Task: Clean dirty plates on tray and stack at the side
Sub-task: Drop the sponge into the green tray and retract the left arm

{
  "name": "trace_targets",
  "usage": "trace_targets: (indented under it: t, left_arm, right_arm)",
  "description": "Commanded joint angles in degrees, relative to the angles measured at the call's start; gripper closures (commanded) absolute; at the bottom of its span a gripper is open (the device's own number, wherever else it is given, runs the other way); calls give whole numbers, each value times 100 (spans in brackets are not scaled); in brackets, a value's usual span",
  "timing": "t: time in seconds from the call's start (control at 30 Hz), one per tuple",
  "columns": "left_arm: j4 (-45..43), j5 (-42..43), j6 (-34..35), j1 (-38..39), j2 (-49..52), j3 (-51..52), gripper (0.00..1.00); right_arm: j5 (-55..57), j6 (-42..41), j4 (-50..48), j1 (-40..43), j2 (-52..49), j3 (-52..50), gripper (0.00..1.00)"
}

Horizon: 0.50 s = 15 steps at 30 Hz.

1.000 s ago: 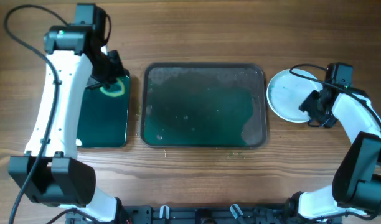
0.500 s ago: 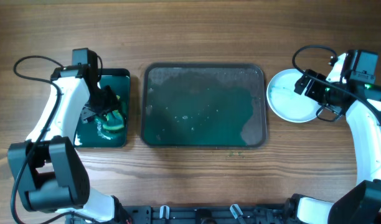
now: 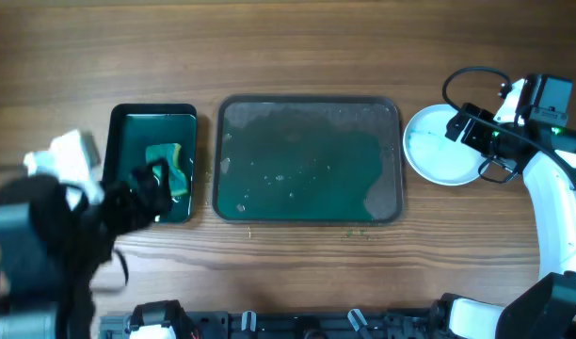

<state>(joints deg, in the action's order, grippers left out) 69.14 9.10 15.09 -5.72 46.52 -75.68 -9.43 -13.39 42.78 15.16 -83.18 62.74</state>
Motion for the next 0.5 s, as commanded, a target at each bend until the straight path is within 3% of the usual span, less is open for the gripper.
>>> trace_targets:
  t: [0.0, 0.1, 0.2, 0.33, 0.47]
  left_arm:
    - [549, -387, -214, 13, -1106, -42, 0]
    - [457, -382, -450, 72, -1827, 133, 0]
    - [-1823, -380, -1054, 216, -2927, 1725, 0]
    - [-4712, -380, -1193, 225, -3751, 4249, 0]
    - [-6526, -363, -1193, 262, -4417, 6210, 0]
  right_arm:
    - [-98, -52, -9, -31, 15, 68, 0]
    - [-98, -52, -9, -31, 15, 68, 0]
    - [-98, -52, -9, -31, 15, 68, 0]
    - [-98, -52, -9, -31, 15, 68, 0]
    - [-98, -52, -9, -31, 15, 68, 0]
